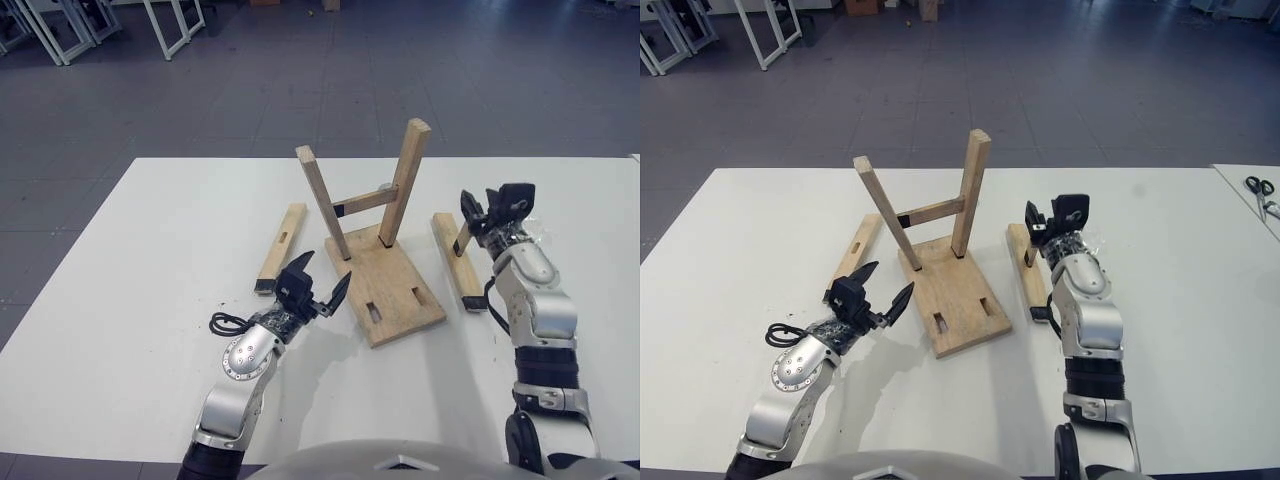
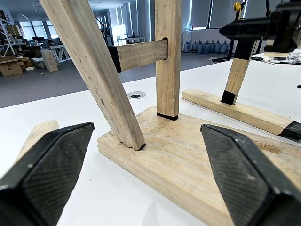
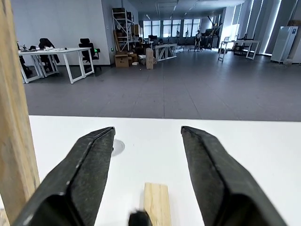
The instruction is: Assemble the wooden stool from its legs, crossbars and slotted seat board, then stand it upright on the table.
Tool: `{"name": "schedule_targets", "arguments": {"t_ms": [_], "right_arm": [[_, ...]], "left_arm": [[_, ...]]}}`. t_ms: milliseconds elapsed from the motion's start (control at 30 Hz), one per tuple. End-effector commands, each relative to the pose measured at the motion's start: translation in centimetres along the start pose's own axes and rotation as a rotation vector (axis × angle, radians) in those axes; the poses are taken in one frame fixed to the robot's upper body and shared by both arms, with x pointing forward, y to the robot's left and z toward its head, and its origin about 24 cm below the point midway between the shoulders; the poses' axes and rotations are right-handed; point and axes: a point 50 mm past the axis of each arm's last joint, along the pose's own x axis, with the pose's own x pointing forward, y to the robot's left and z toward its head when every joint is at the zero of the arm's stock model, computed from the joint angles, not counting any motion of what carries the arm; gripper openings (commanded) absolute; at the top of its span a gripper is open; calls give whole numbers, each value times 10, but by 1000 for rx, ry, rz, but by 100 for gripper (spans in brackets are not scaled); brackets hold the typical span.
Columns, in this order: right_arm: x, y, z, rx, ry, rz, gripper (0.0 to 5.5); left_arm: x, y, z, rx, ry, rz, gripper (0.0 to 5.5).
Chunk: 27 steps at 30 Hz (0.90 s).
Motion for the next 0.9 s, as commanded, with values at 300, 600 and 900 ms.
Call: {"name": "schedule_targets", "arguments": {"t_ms": [300, 600, 900], "right_arm": [[32, 17, 72, -8, -158, -16, 270], [44, -6, -6, 95, 46, -78, 270], [-33, -14, 64, 70, -240, -55, 376]], "left_arm": [[4, 1, 0, 18, 6, 0, 422], [9, 3, 2, 19, -10, 7, 422], [4, -1, -1, 0, -6, 30, 422]]}}
